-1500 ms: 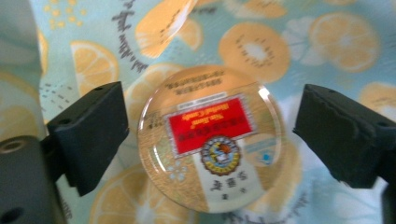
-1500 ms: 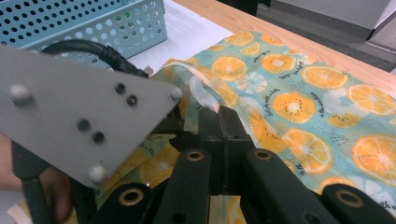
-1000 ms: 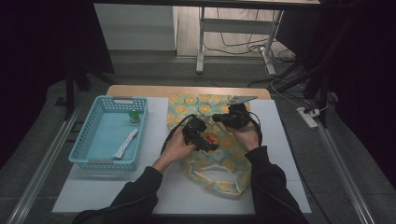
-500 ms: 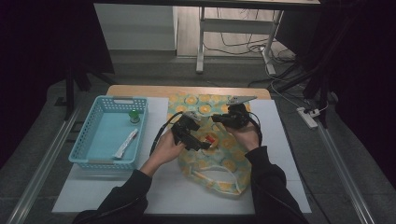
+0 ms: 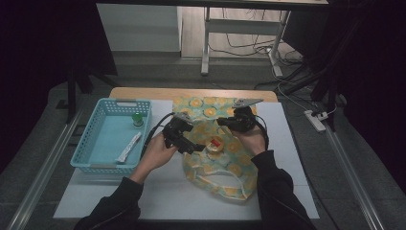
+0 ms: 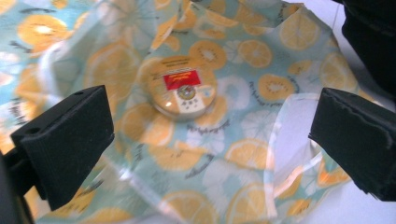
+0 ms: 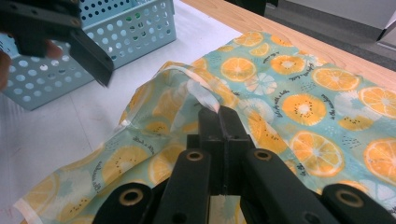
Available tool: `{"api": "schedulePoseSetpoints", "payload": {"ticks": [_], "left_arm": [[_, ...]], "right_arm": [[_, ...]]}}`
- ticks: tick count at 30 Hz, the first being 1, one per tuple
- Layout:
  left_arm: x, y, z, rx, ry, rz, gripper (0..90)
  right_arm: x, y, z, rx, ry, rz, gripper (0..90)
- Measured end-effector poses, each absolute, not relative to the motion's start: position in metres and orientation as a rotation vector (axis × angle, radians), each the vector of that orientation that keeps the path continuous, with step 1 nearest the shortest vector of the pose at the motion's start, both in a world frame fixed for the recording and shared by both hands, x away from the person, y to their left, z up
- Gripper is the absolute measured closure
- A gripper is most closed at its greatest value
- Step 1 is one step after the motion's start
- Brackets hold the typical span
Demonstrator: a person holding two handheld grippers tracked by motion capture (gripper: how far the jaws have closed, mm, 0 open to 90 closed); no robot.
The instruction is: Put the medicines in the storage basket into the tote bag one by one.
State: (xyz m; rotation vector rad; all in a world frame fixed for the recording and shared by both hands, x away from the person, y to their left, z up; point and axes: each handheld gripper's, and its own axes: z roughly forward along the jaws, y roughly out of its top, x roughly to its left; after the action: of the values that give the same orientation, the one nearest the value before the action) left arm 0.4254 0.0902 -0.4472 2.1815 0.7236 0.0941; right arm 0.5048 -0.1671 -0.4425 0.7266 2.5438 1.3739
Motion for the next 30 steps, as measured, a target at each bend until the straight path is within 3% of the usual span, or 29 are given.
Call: {"api": "schedulePoseSetpoints", "payload": {"ticks": [30], "left_arm": [[0.400,0.179,-0.448,2.104,0.948,0.200,0.0]], "right_arm": [[0.504,-0.167,-0.444,0.725,2.545,1.372,90.0]]}}
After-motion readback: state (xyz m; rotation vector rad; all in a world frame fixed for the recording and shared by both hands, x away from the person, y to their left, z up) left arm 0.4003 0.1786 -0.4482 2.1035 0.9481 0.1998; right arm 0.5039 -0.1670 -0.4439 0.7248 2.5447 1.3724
